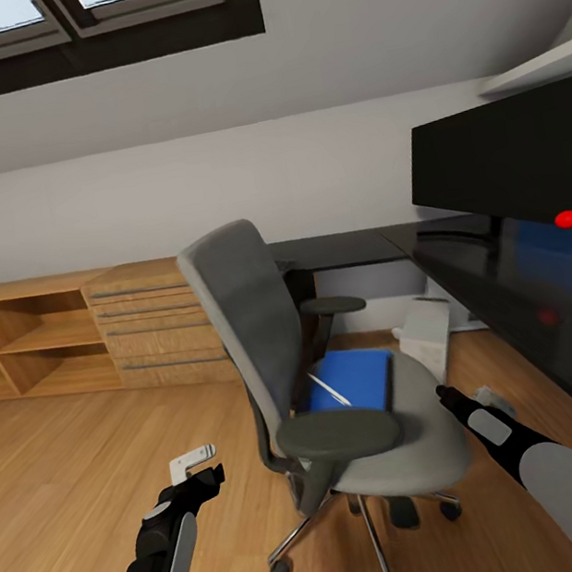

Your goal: In the bedroom, organize the workspace by keeping the computer under the desk, ensuring the monitor is on the desk, placing the keyboard on the desk next to the monitor, placing the mouse on the desk next to the keyboard, moving the folder from the swivel chair onto the desk next to the mouse, stacking the notebook on top of the folder with the pen on top of the notebook, and positioning the swivel chair next to the desk.

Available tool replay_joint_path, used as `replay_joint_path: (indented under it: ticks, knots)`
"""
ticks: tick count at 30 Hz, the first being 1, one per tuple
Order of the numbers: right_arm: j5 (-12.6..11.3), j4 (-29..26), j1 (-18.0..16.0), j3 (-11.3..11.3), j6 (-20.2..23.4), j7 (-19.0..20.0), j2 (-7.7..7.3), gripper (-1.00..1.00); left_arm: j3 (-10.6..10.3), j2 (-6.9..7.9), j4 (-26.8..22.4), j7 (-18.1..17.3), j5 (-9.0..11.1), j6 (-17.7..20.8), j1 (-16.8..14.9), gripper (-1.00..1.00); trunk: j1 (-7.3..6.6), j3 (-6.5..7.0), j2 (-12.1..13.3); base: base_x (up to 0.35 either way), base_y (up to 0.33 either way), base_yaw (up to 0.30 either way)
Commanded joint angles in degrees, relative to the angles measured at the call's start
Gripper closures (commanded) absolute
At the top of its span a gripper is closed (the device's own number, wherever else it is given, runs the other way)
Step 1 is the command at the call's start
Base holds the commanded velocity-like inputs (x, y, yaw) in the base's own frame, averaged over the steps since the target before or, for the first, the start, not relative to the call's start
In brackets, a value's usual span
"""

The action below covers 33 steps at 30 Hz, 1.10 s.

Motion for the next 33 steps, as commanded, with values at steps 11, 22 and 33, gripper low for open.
replay_joint_path:
  ticks: [11,22,33]
  knots:
    - [-0.73,0.07,0.01,-0.42,4.57,-0.45,-0.03,-1.00,2.34,-0.03,-2.93,0.51,0.62,0.39,-0.03,-1.00,0.02,-0.07,-0.02,0.062,0.000,0.000]
    - [-0.79,-0.02,0.01,-2.04,5.42,-0.77,0.04,-1.00,6.25,-0.06,-5.64,0.56,0.78,0.84,-0.04,-1.00,0.02,-0.07,-0.02,0.000,0.000,0.000]
    - [-0.76,-0.11,0.01,-6.97,9.58,-0.65,0.08,-1.00,7.14,-0.11,-7.56,0.56,0.72,1.06,-0.03,-1.00,0.02,-0.07,-0.02,0.000,0.000,0.014]
